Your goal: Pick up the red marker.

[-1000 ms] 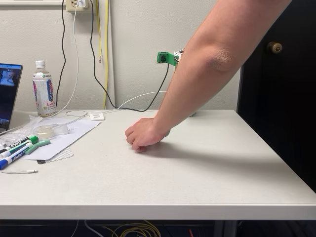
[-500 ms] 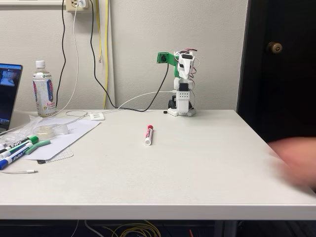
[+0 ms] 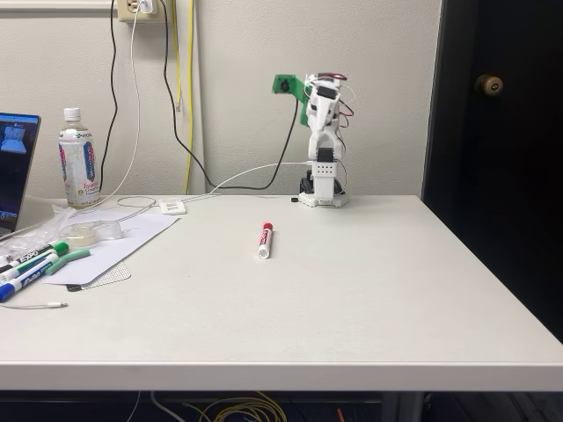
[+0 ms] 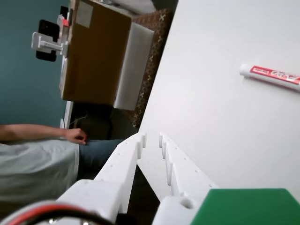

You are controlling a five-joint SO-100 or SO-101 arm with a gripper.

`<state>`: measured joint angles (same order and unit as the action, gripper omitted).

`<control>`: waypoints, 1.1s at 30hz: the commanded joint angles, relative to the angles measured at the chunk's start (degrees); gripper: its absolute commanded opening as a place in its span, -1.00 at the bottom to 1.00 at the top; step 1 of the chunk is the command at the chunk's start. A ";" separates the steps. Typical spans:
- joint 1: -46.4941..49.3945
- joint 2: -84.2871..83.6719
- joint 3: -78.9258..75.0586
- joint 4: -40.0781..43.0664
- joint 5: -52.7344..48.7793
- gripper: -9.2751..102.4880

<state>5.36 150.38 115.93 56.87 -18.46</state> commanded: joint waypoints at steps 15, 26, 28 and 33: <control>12.30 -8.96 -15.29 0.35 -38.85 -0.74; 12.66 -17.31 -15.56 3.87 -56.43 -0.74; 12.66 -18.81 -15.56 4.66 -58.10 -0.74; 12.48 -22.76 -15.56 6.33 -61.88 -0.74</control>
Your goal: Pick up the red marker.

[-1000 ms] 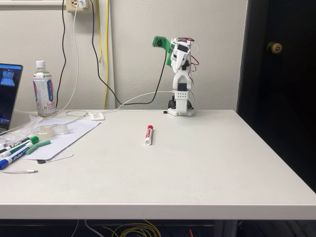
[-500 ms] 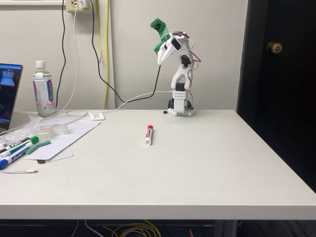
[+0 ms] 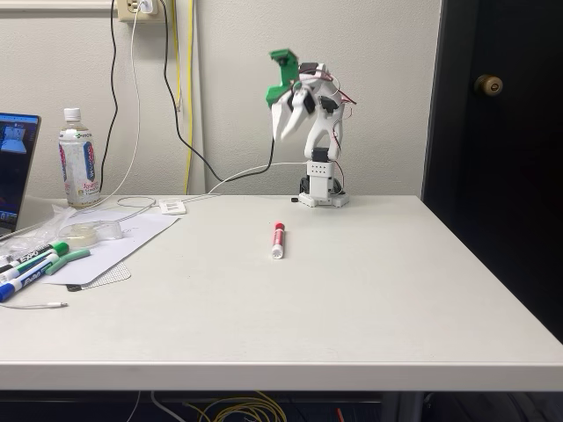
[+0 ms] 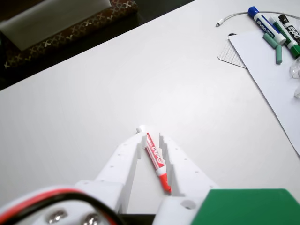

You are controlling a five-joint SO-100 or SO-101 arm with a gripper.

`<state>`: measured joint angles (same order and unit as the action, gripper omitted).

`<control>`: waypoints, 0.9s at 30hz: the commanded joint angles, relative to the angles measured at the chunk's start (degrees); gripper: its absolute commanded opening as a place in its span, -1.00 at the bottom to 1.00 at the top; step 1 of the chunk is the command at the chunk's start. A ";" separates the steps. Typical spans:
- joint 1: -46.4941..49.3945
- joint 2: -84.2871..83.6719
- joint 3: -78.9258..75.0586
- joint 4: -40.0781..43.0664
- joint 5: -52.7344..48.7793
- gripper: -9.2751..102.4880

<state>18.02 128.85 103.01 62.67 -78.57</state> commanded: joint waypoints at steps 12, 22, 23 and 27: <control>-1.41 -9.05 -2.64 1.41 -3.96 -0.74; -2.02 -15.12 -2.20 0.18 -3.60 -0.74; -2.02 -15.73 -2.20 -0.18 -3.43 -0.74; -1.49 -18.72 -2.20 -2.90 -3.60 -0.74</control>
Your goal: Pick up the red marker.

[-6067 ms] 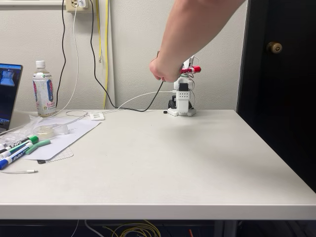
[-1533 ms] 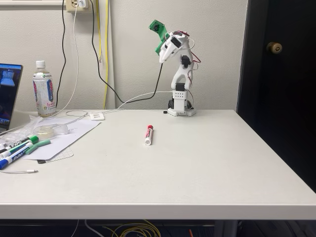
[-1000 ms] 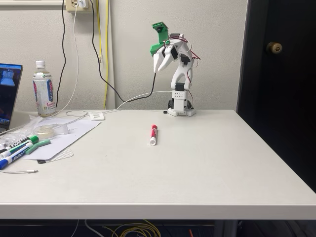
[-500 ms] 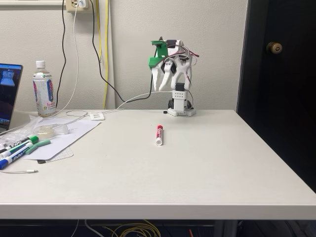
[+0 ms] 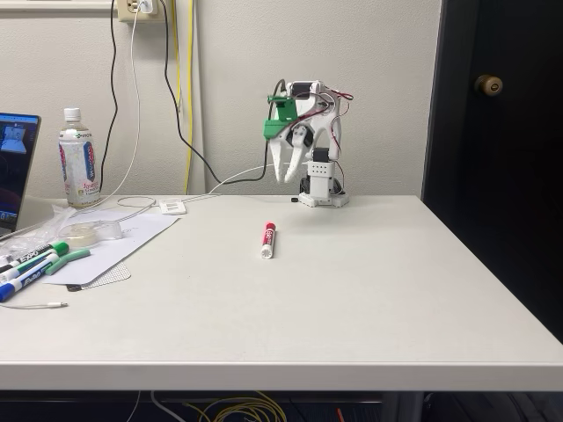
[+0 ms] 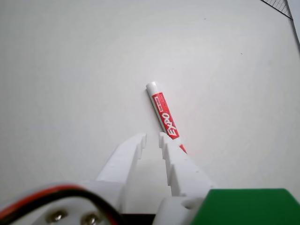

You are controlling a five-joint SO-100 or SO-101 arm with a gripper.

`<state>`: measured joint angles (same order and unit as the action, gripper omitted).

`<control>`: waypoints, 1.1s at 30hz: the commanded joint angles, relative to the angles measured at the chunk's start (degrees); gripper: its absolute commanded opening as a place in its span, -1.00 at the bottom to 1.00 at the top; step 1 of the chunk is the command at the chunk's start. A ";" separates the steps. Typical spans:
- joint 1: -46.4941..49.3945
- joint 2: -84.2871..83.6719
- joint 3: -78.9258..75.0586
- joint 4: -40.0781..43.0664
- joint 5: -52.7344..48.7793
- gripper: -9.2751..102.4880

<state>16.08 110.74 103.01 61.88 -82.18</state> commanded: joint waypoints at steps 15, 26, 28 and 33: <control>5.54 -8.88 -2.55 -10.46 -8.44 -0.73; 6.33 -11.51 -0.26 -12.13 -11.60 -0.57; 6.06 -11.16 1.58 -13.71 -11.60 -0.56; 7.29 -12.22 2.37 -16.17 -13.45 -0.38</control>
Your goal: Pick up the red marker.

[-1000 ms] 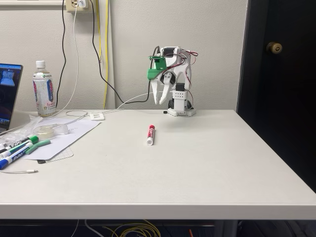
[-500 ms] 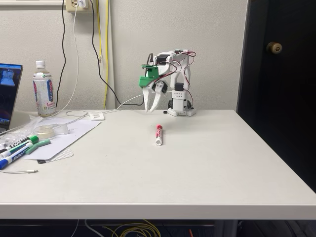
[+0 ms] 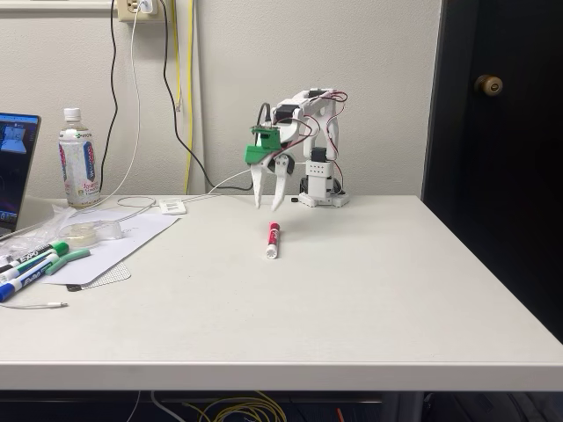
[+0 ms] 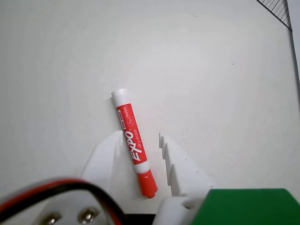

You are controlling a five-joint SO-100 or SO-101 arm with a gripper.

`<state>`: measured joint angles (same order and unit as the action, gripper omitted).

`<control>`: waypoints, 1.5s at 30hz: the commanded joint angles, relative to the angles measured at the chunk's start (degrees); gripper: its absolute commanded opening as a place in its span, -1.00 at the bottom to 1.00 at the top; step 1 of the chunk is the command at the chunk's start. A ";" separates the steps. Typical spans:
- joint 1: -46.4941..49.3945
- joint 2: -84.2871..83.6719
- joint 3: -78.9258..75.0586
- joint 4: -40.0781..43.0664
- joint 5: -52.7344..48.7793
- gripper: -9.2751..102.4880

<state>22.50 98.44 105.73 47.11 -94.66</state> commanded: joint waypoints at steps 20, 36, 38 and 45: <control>0.26 -7.65 -0.35 -0.18 -4.22 -0.25; -3.78 -14.06 -1.14 0.62 -3.78 -0.10; -3.69 -14.77 -1.14 -0.53 -3.69 -0.07; -3.25 -16.26 -1.14 -2.81 -4.31 -0.06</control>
<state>19.07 81.91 105.73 45.26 -98.53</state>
